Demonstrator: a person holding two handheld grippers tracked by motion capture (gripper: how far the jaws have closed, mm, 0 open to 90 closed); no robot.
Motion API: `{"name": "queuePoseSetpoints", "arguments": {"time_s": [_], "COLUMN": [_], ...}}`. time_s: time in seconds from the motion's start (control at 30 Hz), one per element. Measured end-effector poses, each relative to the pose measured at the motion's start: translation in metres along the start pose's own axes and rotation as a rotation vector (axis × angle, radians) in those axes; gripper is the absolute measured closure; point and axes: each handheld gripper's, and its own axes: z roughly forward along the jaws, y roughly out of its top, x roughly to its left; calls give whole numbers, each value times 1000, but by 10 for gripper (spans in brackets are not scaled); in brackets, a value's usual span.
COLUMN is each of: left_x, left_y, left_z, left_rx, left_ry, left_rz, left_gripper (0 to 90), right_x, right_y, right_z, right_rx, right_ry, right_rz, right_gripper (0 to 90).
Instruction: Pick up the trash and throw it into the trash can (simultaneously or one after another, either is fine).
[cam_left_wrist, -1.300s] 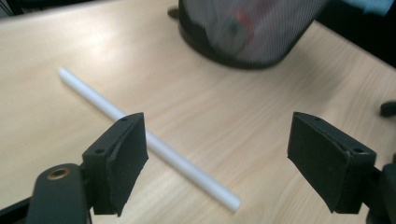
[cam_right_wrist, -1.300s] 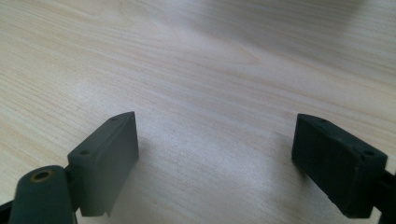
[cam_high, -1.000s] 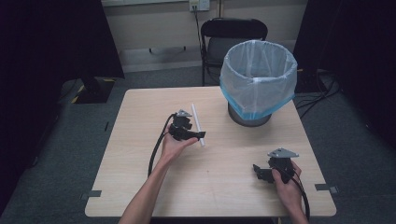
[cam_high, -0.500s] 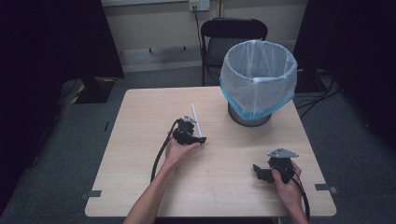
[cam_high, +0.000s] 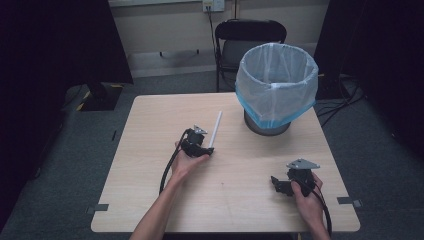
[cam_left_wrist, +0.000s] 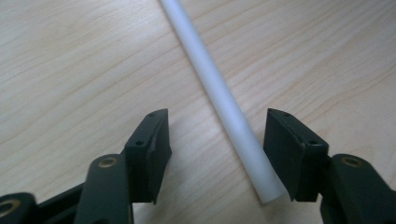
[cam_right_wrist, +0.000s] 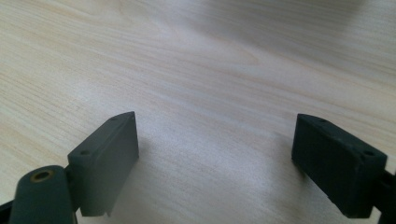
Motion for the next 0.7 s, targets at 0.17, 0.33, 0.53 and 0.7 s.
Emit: {"name": "queuePoseSetpoints", "arguments": {"time_s": [0.17,0.33,0.53,0.7], "left_x": [5,5,9,13], "left_y": [-3,-3,-4,-5], "left_z": [-5,-6,-8,-10], "left_rx": [-2,12,9,16], "left_ry": [5,17,21,26], "left_rz": [-12,-25,-55,-62], "left_gripper": [529,575,725,787], "right_x": [0,0,1,1], "right_y": [0,0,0,0], "right_z": [0,0,0,0], "right_rx": [0,0,0,0], "right_ry": [-3,-2,-6,-5], "right_rz": [-3,-2,-3,-3], "right_gripper": [141,141,141,141]}}
